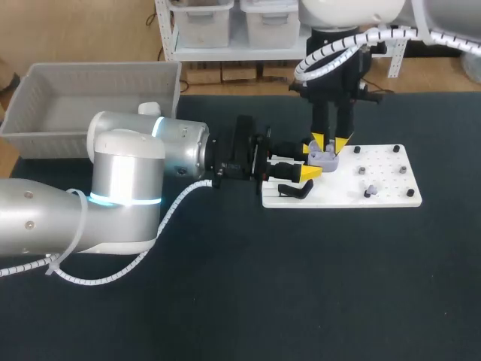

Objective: Pick up each earbud case from the left stands, insert the matching earbuds, close the lid, and place the case in the box.

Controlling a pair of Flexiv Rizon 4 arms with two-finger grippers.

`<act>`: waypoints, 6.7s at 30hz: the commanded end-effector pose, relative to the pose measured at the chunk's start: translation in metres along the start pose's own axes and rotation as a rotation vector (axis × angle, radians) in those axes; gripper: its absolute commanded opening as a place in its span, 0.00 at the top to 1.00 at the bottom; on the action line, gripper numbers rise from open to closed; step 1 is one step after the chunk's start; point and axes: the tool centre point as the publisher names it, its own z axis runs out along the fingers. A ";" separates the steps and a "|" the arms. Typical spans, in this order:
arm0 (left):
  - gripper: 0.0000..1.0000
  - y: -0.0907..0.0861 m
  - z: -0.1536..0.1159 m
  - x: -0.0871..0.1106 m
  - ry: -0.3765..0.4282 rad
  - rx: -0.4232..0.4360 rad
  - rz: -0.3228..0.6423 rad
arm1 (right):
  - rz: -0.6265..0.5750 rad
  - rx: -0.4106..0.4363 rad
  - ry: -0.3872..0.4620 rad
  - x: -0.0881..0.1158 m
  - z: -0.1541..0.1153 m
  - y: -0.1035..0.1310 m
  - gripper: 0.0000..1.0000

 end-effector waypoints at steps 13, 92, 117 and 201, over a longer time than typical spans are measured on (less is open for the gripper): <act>1.00 0.001 0.000 0.001 -0.001 0.000 0.001 | 0.005 0.002 0.006 -0.005 0.003 0.002 1.00; 1.00 0.001 0.000 0.001 -0.001 0.000 0.001 | -0.414 -0.371 -0.351 -0.056 0.079 -0.082 0.36; 1.00 -0.013 -0.014 0.008 0.010 -0.041 0.010 | -0.449 -0.365 -0.273 -0.085 0.110 -0.073 0.51; 1.00 -0.015 -0.017 0.008 0.017 -0.045 0.008 | -0.424 -0.380 -0.232 -0.096 0.127 -0.048 1.00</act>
